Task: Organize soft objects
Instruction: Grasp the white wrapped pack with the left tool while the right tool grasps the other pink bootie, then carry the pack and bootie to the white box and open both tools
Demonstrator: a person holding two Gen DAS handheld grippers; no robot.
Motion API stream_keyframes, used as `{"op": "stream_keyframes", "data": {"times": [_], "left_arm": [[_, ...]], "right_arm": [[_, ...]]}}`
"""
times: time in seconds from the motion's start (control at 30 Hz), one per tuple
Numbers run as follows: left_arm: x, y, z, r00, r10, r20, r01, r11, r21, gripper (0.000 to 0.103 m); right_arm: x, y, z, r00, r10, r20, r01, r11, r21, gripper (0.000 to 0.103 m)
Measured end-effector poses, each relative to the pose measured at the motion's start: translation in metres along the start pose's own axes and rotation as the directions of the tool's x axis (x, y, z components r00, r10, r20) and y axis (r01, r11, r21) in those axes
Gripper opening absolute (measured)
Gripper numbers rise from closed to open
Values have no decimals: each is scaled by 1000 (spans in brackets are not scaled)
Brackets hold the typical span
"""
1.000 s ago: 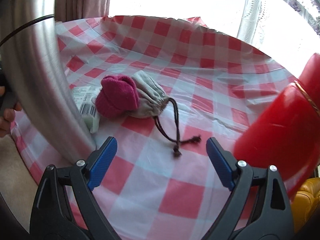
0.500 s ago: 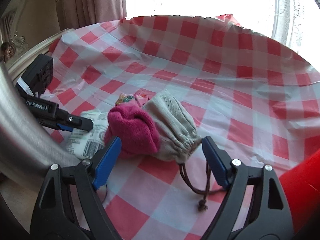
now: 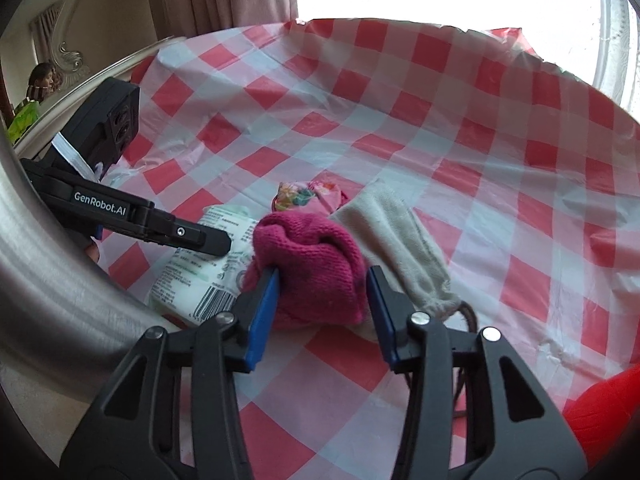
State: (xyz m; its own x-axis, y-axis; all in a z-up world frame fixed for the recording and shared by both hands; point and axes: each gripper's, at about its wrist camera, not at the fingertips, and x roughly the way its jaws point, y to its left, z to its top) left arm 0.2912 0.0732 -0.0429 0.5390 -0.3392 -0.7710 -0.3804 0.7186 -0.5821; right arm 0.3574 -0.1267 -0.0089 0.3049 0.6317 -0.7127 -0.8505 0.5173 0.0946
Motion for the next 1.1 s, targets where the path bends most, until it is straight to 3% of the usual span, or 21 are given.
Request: {"op": "stream_keyframes", "data": {"times": [0.07,0.17,0.5,0.77,1.1], "left_arm": [[-1,1,0,1000,0,6,0,1000,2,49],[-4,-1,0,1000,8,28,-8,1000,19,45],[-27,14,-8,995,28,94,-27,1000,-6,43],[-55,35,-27,986,53,160,-47,998,-45,43],[-91,40,-70,959,130,251,-126,991,-33,43]], "right_arm": [[-2,2,-1,1000,3,7,-2,1000,-4,30],[-6,5,-6,1000,-5,9,5,1000,-5,22],[-43,-1,-34,990,-137,40,131,982,136,20],[-70,-7,-73,973,-229,17,215,936,280,20],[-101,21,-107,948,-319,-4,305,902,304,19]]}}
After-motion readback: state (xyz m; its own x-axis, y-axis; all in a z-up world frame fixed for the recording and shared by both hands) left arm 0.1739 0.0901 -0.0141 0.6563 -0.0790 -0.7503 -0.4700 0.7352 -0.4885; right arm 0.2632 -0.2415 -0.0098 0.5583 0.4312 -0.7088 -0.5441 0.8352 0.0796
